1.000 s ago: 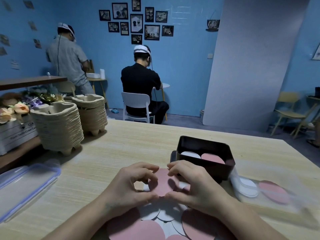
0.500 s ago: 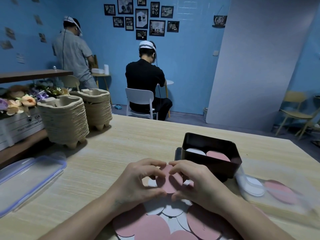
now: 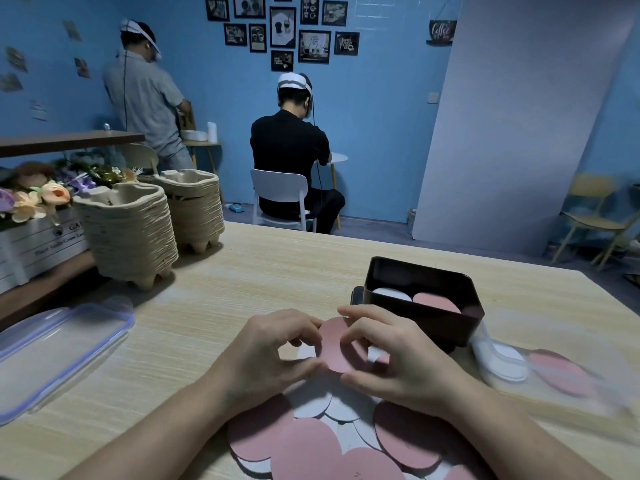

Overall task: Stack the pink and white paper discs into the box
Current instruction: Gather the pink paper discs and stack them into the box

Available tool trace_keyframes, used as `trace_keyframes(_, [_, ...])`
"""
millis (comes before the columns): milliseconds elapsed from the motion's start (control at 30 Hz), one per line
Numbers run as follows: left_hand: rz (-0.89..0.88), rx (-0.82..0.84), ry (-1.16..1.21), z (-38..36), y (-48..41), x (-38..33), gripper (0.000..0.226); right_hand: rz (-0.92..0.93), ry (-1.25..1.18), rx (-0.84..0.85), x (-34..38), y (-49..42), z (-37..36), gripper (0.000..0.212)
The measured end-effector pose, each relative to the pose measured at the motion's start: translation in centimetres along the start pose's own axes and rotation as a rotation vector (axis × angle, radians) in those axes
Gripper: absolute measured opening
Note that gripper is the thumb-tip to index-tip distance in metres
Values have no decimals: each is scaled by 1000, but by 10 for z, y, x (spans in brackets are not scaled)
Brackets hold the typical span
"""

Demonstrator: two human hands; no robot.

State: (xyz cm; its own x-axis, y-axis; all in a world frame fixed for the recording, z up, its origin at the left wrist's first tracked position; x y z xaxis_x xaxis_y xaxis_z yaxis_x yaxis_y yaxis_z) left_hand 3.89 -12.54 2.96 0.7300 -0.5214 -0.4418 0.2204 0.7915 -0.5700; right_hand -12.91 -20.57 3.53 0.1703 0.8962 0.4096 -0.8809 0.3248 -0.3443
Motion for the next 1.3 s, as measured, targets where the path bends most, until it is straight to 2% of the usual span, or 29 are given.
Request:
trace_keyframes(167, [-24,28,-36,-5,0,-2,20,0,133,23,8,-1,2,31])
trace_keyframes(400, [79,81,-65,2,11,2,30,14,156,31,16,2,4,33])
trace_keyframes(633, [184,44,-80,17,43,-11,17,76,85,101,32,5,-2,29])
trace_keyframes(833, [226,147,-171,27,70,-13,12,136,62,152,40,5,-15,35])
trace_keyframes(967, [333,135,-28,35,84,-8,25,154,38,158,41,6,-17,39])
trace_keyframes(1100, [436,239,131,34,93,-3,53,144,21,146,39,7,-16,38])
trace_keyframes(1200, [466,276,135,31,93,0,63,142,20,129,38,7,-14,34])
trace_keyframes(1300, [467,268,107,31,91,0,63,143,22,130,37,7,-14,34])
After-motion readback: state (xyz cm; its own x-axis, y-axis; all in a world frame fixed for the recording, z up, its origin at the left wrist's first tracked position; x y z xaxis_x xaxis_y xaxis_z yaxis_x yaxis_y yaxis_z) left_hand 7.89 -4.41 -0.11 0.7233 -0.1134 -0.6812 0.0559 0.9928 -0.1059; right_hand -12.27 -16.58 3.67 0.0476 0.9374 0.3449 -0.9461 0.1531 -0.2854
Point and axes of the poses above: each hand's wrist, its own y-axis away from the middle knuckle, its own z-axis out of the back of the hand, x = y × z, the point moved 7 cm from there along -y, towards the middle knuckle, and after that the axes turned 7 degrees about x, right-handed, at the moved point
